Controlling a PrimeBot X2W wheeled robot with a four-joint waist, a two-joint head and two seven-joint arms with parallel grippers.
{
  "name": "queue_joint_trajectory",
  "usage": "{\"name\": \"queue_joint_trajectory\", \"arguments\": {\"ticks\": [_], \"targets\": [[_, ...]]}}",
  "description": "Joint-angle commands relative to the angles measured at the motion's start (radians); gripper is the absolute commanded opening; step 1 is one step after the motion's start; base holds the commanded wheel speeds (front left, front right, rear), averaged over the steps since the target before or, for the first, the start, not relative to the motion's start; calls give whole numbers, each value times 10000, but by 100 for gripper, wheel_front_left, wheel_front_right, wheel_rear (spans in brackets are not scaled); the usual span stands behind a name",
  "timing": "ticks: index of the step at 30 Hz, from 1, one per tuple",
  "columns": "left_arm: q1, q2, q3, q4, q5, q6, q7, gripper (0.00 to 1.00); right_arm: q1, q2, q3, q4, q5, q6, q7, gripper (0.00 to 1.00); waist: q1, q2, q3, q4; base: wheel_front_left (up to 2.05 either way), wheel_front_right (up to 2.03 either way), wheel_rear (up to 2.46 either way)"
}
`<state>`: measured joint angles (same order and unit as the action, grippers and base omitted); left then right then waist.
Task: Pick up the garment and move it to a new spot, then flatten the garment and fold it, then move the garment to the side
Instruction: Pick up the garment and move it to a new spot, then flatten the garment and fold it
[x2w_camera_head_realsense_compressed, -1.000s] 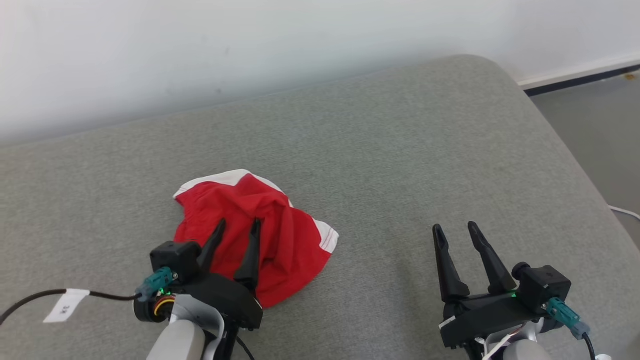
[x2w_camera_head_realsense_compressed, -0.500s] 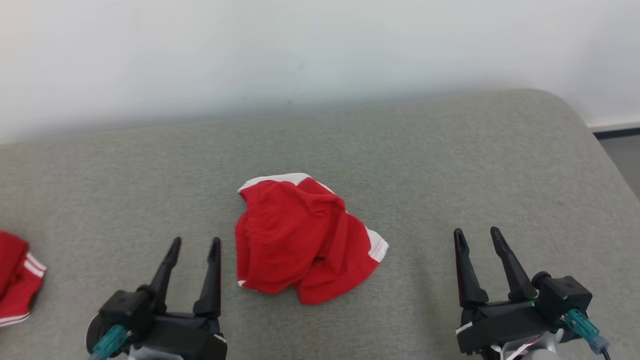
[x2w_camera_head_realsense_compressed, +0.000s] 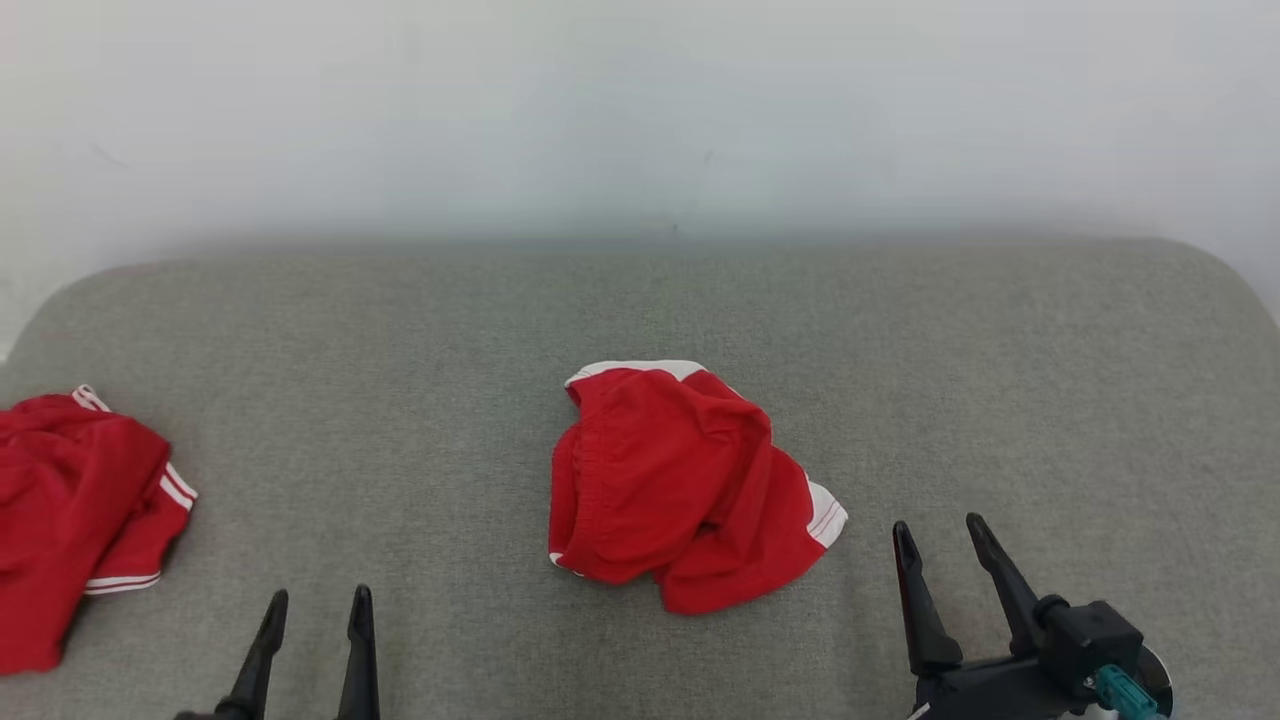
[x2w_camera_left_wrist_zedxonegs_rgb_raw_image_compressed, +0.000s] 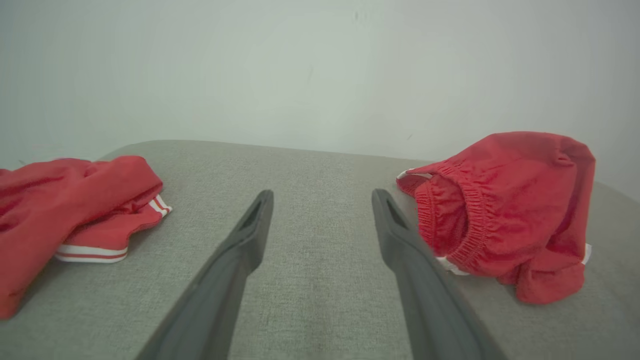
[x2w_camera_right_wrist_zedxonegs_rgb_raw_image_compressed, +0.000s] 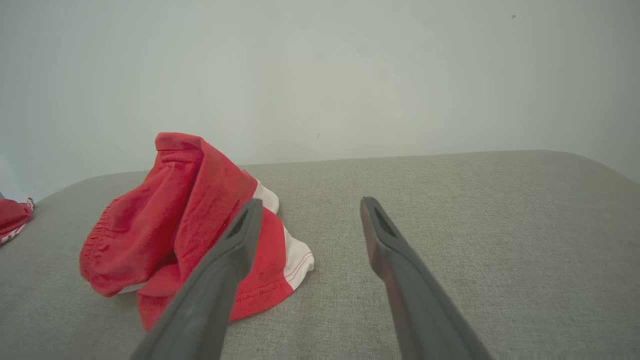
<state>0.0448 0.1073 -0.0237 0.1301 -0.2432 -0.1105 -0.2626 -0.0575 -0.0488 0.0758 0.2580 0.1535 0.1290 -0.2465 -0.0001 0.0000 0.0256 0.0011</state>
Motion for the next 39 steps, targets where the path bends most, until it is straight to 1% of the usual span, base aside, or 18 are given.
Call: {"name": "queue_joint_trajectory", "arguments": {"ticks": [1, 6, 12, 16, 22, 30, 32, 33, 34, 35, 39], "targets": [[183, 3, 41, 70, 59, -24, -37, 100, 76, -27, -27, 55, -108, 34, 12, 100, 1, 0, -80, 85, 0, 0, 0], [441, -83, 104, 121, 159, -116, -38, 100, 230, -20, -91, 244, -50, 34, 42, 100, 1, 0, -141, 186, 0, 0, 0], [317, -112, 15, 69, 138, -189, -39, 100, 149, -20, -62, 206, 160, 34, 13, 100, 1, 0, -117, 206, 0, 0, 0], [250, -107, -25, 75, 74, -213, -39, 100, 108, -16, -137, 302, 269, 34, 25, 100, 1, 0, -147, 181, 0, 0, 0], [225, -80, -54, 122, -54, -195, -39, 100, -21, -19, 7, 326, 430, 34, 25, 100, 1, 0, -140, 37, 0, 0, 0], [-166, 136, -644, 638, -863, -198, 1, 100, -56, -20, 145, 252, 501, 34, 74, 100, 1, 0, -118, -227, 0, 0, 0], [-628, 251, -691, 881, -1054, -198, 302, 100, -129, -22, 163, 209, 509, 34, 137, 100, 1, 0, -72, -333, 0, 0, 0], [-901, 251, -720, 1117, -1317, -198, 642, 100, -156, -17, 190, 179, 512, 34, 146, 100, 1, 0, -39, -383, 0, 0, 0], [-1264, 370, -784, 1207, -1396, -200, 844, 100, -194, -19, 222, 142, 512, 34, 162, 100, 1, 0, 9, -444, 0, 0, 0], [-1617, 324, -817, 1410, -1875, -199, 1219, 100, -220, -19, 210, 91, 507, 34, 193, 100, 1, 0, 58, -495, 0, 0, 0], [-3316, 491, -829, 2111, -2849, -199, 2825, 100, -319, -16, 308, -77, 429, 34, 305, 100, 1, 0, 326, -849, 0, 0, 0]]}}
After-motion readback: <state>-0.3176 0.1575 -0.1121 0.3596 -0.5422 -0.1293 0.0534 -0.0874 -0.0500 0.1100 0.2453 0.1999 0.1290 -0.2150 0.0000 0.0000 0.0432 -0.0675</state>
